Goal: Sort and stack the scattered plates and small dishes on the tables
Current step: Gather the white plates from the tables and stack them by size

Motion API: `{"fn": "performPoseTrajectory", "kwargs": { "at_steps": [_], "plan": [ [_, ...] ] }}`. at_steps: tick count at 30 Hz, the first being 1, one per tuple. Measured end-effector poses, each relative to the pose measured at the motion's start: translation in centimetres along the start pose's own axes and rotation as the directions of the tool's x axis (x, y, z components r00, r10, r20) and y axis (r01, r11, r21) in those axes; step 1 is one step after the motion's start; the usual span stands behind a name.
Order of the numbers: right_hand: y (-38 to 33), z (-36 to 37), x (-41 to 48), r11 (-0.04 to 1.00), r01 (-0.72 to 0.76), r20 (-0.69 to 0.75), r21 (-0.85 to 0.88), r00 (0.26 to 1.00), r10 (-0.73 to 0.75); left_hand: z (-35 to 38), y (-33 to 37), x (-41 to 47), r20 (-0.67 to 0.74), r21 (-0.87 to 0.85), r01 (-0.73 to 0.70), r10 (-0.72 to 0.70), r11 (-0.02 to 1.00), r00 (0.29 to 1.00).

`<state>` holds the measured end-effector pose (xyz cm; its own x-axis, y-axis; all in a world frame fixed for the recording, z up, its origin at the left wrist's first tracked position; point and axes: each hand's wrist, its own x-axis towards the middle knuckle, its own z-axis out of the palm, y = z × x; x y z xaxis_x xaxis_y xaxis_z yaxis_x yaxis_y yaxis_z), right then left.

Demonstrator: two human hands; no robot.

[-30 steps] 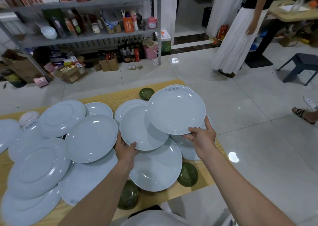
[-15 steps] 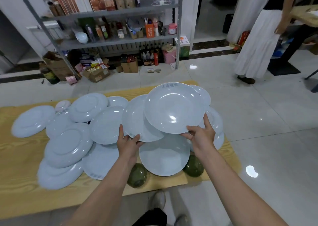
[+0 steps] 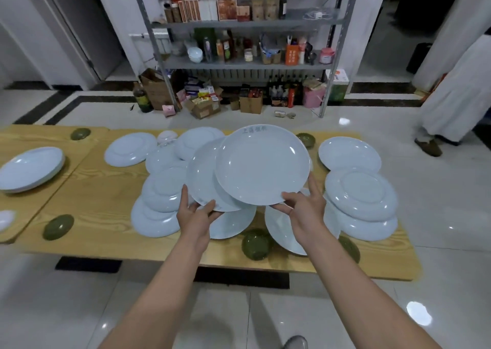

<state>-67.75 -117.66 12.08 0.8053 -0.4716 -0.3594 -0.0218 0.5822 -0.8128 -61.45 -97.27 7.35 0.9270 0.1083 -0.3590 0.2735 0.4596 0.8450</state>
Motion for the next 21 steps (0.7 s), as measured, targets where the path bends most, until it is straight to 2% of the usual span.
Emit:
{"fn": "performPoseTrajectory", "kwargs": {
  "at_steps": [12,21],
  "plan": [
    [11.6,13.9,-10.2,0.994,-0.096,0.114,-0.049,0.988,0.101,-19.9,8.3,-1.9,-0.223,-0.082,-0.061,0.041,0.995,0.974],
    [18.4,23.6,-14.5,0.982,-0.178,0.244,-0.067,0.951,0.189,-30.8,13.6,-1.6,-0.319,-0.080,-0.144,0.111,0.986,0.941]
  ]
}}
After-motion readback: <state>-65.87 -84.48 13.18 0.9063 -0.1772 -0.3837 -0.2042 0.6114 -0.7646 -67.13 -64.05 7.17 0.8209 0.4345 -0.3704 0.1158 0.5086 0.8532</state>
